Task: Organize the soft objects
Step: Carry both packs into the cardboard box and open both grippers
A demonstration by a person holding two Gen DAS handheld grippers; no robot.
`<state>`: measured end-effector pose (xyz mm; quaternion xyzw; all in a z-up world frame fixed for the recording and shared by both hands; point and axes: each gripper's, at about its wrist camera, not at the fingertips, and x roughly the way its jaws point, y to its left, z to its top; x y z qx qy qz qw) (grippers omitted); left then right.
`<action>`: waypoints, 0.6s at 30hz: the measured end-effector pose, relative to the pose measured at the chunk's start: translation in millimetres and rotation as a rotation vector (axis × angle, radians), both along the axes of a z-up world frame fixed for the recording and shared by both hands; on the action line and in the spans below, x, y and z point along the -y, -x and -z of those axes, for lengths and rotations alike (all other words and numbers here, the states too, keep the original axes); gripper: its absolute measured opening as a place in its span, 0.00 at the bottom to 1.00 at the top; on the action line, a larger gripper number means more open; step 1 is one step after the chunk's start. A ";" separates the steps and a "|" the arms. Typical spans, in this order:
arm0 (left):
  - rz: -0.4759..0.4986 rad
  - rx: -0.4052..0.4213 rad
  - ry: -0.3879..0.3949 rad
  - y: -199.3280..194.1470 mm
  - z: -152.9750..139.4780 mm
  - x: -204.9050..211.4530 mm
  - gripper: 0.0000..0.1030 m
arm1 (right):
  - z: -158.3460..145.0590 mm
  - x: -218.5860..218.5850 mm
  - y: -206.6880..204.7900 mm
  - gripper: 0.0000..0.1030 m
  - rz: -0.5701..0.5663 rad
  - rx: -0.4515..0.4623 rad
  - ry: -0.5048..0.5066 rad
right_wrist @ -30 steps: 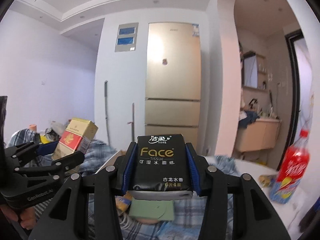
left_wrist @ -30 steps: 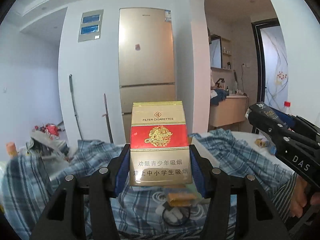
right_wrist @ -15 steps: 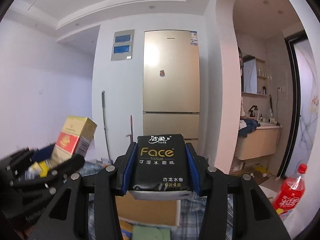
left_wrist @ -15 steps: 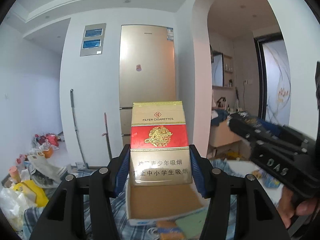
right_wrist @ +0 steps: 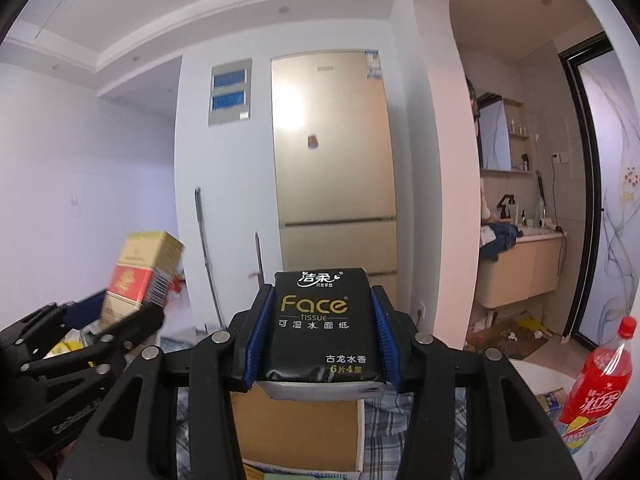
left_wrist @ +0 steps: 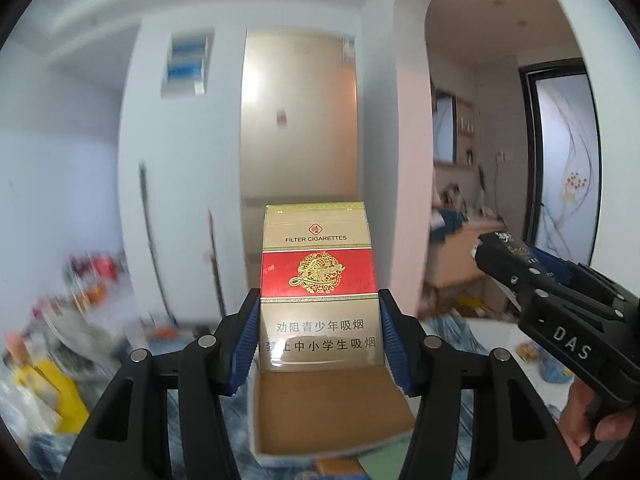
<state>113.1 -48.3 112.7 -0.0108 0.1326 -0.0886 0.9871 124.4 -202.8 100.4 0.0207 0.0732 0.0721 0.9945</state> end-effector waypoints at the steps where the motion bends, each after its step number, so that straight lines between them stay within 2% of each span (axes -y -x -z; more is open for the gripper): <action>1: -0.014 -0.017 -0.002 -5.0 4.6 -1.8 0.56 | 3.5 -0.6 -5.8 0.45 -0.005 -0.020 0.003; 4: -0.063 -0.045 -0.065 -16.3 16.9 0.4 0.56 | 17.7 -0.2 -22.7 0.45 -0.028 -0.093 -0.020; 7: -0.056 -0.109 -0.053 -28.6 29.6 -1.3 0.56 | 33.7 -0.7 -39.0 0.45 -0.047 -0.172 -0.034; 12: -0.067 -0.183 -0.082 -53.1 51.9 2.5 0.56 | 61.1 -7.2 -57.2 0.45 -0.035 -0.240 0.011; 15: -0.094 -0.236 -0.104 -65.0 75.7 -3.6 0.56 | 79.3 -9.6 -68.1 0.45 -0.039 -0.293 0.031; 18: -0.085 -0.327 -0.090 -82.8 100.7 -8.4 0.56 | 95.1 -10.2 -81.6 0.45 -0.040 -0.354 0.042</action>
